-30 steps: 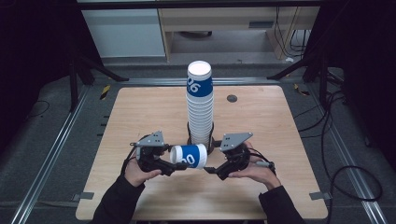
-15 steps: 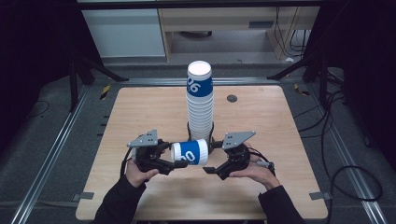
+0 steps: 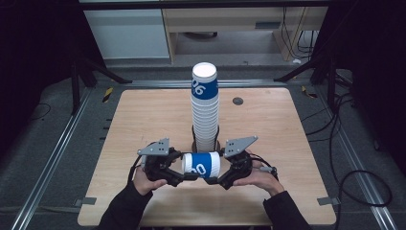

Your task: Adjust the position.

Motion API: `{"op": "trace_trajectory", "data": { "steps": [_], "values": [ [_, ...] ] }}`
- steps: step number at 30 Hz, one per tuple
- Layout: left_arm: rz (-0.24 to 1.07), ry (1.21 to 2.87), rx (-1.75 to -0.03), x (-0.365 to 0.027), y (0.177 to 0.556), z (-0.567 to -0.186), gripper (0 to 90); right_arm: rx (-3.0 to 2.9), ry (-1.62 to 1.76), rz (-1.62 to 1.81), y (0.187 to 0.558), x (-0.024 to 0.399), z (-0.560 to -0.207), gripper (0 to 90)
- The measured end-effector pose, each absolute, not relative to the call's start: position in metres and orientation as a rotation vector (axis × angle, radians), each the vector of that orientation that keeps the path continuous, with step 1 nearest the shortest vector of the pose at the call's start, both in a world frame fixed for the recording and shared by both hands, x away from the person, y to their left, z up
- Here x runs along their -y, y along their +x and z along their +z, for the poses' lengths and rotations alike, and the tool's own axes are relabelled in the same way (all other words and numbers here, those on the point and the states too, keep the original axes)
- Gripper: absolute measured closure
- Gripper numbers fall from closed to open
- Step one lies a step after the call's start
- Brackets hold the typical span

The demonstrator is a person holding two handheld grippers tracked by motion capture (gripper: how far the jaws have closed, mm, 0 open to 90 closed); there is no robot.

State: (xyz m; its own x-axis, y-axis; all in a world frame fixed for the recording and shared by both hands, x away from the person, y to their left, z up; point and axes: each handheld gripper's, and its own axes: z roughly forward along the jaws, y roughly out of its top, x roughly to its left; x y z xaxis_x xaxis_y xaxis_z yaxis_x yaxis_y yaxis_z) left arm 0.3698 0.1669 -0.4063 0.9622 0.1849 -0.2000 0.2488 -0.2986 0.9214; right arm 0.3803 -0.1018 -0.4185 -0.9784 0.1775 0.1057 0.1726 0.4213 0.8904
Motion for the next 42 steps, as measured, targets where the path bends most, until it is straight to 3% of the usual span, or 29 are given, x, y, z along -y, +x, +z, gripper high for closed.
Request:
{"op": "trace_trajectory", "data": {
  "steps": [14,22,30,37,41,42],
  "values": [
    [-0.084,1.925,-0.326,-0.165,0.371,-0.409,25.6,-2.675,0.288,1.649,0.381,0.102,-0.422,14.4],
    [-0.067,1.956,-0.333,-0.169,0.372,-0.407,17.7,-2.678,0.277,1.601,0.381,0.109,-0.419,15.2],
    [-0.073,2.113,-0.298,-0.163,0.372,-0.412,13.6,-2.757,0.226,1.412,0.378,0.102,-0.423,15.2],
    [-0.088,2.262,-0.258,-0.148,0.37,-0.424,16.0,-2.831,0.173,1.284,0.374,0.089,-0.43,15.2],
    [-0.097,2.296,-0.25,-0.146,0.369,-0.428,21.2,-2.836,0.155,1.279,0.374,0.087,-0.431,15.2],
    [-0.104,2.299,-0.25,-0.147,0.371,-0.428,26.0,-2.838,0.149,1.283,0.373,0.086,-0.431,15.0]
  ]
}}
